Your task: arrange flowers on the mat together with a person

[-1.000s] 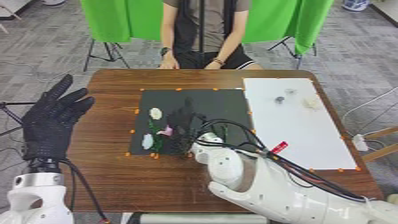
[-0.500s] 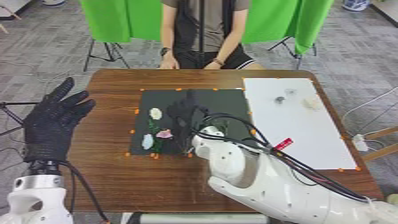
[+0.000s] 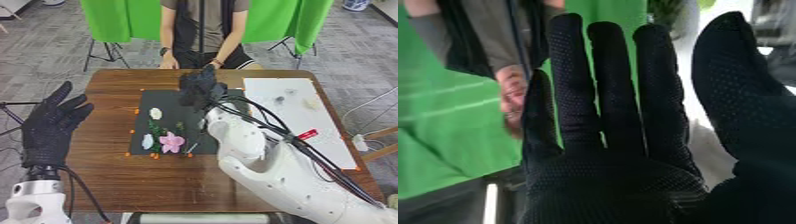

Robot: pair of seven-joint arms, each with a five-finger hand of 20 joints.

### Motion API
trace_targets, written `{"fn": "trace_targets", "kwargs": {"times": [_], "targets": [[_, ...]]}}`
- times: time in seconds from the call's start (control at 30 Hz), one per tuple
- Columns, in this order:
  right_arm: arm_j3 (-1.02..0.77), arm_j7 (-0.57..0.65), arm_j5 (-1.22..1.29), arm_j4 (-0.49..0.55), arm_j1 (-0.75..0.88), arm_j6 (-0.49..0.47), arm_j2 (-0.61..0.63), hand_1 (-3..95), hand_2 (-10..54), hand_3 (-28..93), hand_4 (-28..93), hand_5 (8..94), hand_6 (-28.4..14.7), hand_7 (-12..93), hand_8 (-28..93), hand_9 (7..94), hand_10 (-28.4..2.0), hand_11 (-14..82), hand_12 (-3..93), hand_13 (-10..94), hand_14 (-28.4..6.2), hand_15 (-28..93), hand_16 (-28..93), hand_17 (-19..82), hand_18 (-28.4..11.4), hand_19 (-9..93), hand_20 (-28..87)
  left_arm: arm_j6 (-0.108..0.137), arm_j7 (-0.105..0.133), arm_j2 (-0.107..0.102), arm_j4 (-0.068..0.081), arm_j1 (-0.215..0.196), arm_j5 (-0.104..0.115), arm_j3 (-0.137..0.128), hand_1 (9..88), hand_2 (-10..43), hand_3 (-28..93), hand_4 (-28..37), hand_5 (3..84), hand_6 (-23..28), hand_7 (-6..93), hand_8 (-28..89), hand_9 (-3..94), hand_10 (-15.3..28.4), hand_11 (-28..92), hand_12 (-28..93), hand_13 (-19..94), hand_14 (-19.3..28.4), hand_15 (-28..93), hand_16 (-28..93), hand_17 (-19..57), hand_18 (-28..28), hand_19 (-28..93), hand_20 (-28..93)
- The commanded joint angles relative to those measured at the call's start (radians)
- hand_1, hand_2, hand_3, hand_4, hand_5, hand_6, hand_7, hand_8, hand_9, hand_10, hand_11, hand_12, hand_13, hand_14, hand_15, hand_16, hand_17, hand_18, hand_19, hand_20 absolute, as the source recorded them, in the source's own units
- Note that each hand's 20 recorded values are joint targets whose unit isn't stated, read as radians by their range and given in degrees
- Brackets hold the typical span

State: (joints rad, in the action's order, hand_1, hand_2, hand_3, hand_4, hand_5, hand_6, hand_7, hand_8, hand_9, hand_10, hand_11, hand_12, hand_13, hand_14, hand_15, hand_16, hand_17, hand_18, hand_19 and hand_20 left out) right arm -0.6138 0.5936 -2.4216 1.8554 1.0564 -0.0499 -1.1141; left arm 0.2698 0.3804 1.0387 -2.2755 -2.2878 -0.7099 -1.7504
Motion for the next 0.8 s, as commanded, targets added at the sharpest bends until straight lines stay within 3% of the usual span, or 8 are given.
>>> {"fn": "trace_targets", "kwargs": {"times": [0.03, 0.23, 0.4, 0.5, 0.57, 0.67, 0.8], "targets": [[-0.083, -0.026, 0.028, 0.095, 0.093, -0.011, 0.039, 39.7, -9.5, 75, -28, 59.1, 3.1, 23, -18, 61.1, -11.0, 21.4, 14.9, 52, -11.1, 47, 14, 8, -15.6, 47, 19, 0.014, -0.003, 0.014, -0.003, -0.042, 0.010, 0.004, 21.9, 6.2, 77, -27.1, 39.2, 9.4, 5.6, -6, 39.6, 19.9, 24, 12, 30, 27.0, 54, -7, -3.5, 25.7, 57, 27], [-0.158, -0.096, 0.056, 0.158, 0.184, -0.106, 0.044, 38.3, -9.5, 75, -28, 56.4, 2.5, 21, -18, 58.4, -11.8, 20.2, 14.8, 50, -12.3, 46, 13, 6, -16.1, 46, 19, 0.029, -0.004, 0.013, 0.003, -0.046, -0.010, 0.013, 21.9, 6.2, 77, -27.1, 39.2, 9.3, 5.6, -6, 39.6, 19.9, 24, 12, 30, 27.0, 54, -7, -3.6, 25.8, 57, 27], [-0.278, -0.143, 0.159, 0.233, 0.331, -0.031, 0.052, 36.7, -9.5, 75, -28, 54.0, 2.3, 21, -17, 55.9, -12.6, 18.7, 14.8, 49, -12.5, 45, 13, 6, -16.2, 45, 18, 0.029, 0.008, 0.014, 0.005, -0.058, -0.008, 0.022, 21.7, 6.1, 77, -27.3, 39.0, 9.2, 5.6, -6, 39.5, 20.0, 24, 12, 30, 26.9, 54, -7, -4.0, 25.8, 56, 27], [-0.410, -0.184, 0.288, 0.292, 0.473, 0.026, 0.040, 35.1, -9.5, 74, -28, 51.9, 2.1, 20, -17, 54.6, -12.8, 18.1, 14.9, 48, -12.7, 45, 13, 6, -16.2, 45, 18, 0.032, 0.004, 0.016, 0.009, -0.058, -0.018, 0.026, 21.6, 6.1, 77, -27.5, 39.0, 9.1, 5.6, -6, 39.5, 19.9, 24, 12, 30, 26.8, 54, -7, -4.3, 25.8, 55, 27], [-0.503, -0.214, 0.383, 0.328, 0.568, 0.018, 0.010, 34.3, -9.5, 74, -28, 50.8, 2.0, 20, -17, 53.5, -12.6, 17.9, 15.0, 47, -12.7, 45, 13, 6, -16.3, 44, 18, 0.021, -0.003, 0.021, 0.007, -0.069, -0.022, 0.019, 21.4, 6.1, 77, -27.7, 39.0, 9.0, 5.6, -6, 39.5, 19.7, 24, 12, 30, 26.8, 53, -7, -4.3, 25.8, 55, 26], [-0.579, -0.234, 0.446, 0.361, 0.685, 0.096, 0.015, 33.1, -8.6, 74, -28, 49.0, 1.6, 19, -16, 52.4, -12.9, 17.4, 15.1, 46, -12.8, 45, 13, 5, -16.5, 43, 18, 0.023, -0.010, 0.027, 0.009, -0.075, -0.028, 0.023, 21.2, 6.2, 77, -27.9, 39.0, 8.8, 5.6, -6, 39.6, 19.5, 24, 12, 30, 26.7, 53, -7, -4.5, 25.7, 54, 26], [-0.738, -0.330, 0.766, 0.386, 0.832, 0.068, -0.040, 32.1, -7.4, 74, -28, 46.7, 1.6, 19, -16, 51.4, -12.8, 17.4, 15.3, 44, -13.0, 44, 13, 5, -16.8, 42, 18, 0.027, -0.012, 0.026, 0.008, -0.083, -0.043, 0.024, 21.1, 6.3, 77, -28.1, 39.0, 8.5, 5.5, -7, 39.6, 19.4, 23, 11, 30, 26.1, 50, -8, -4.7, 25.5, 54, 25]]}}
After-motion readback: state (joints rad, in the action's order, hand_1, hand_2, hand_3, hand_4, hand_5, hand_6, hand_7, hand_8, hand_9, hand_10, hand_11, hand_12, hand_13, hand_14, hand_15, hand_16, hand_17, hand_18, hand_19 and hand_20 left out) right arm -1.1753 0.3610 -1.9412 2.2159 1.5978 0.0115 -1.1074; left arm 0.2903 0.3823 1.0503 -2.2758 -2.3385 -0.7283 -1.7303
